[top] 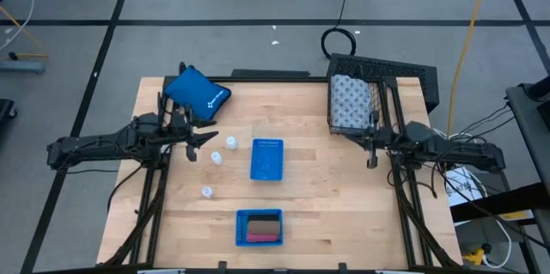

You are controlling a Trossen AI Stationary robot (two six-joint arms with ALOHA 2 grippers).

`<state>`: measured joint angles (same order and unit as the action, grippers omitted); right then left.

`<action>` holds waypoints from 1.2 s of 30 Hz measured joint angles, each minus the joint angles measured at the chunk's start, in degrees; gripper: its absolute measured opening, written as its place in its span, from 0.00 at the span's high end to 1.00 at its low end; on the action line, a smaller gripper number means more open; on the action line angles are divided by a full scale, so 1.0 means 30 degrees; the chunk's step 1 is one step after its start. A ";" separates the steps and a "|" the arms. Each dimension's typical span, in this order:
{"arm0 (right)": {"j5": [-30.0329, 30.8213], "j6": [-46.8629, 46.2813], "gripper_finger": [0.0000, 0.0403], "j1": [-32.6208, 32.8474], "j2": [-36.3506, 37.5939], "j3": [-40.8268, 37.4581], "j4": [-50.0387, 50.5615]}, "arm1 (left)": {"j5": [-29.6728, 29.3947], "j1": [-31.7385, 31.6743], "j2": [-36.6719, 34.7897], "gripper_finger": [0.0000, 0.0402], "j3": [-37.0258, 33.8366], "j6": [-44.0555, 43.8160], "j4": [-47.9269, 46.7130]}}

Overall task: Pick & place medical supplies in basket/bin
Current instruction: Put the bottom white pill bottle into the top blue bin

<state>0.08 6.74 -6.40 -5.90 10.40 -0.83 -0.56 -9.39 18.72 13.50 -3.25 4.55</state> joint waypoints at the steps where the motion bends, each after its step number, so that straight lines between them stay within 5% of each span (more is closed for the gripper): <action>1: -0.0029 -0.0006 1.00 0.0098 0.0344 -0.0210 -0.0142 | 0.0000 -0.0005 0.0004 0.56 0.0000 -0.0007 0.0003; 8: -0.0072 -0.0088 1.00 0.0778 0.1936 -0.1736 -0.0461 | 0.0000 -0.0002 0.0005 0.56 0.0000 -0.0005 -0.0004; 36: -0.0074 -0.0561 1.00 0.1782 0.1875 -0.2487 -0.0411 | 0.0000 0.0000 0.0007 0.56 0.0000 -0.0007 -0.0004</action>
<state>-0.14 5.06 -1.06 -0.27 2.94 -2.07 -0.56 -9.39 18.74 13.50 -3.27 4.54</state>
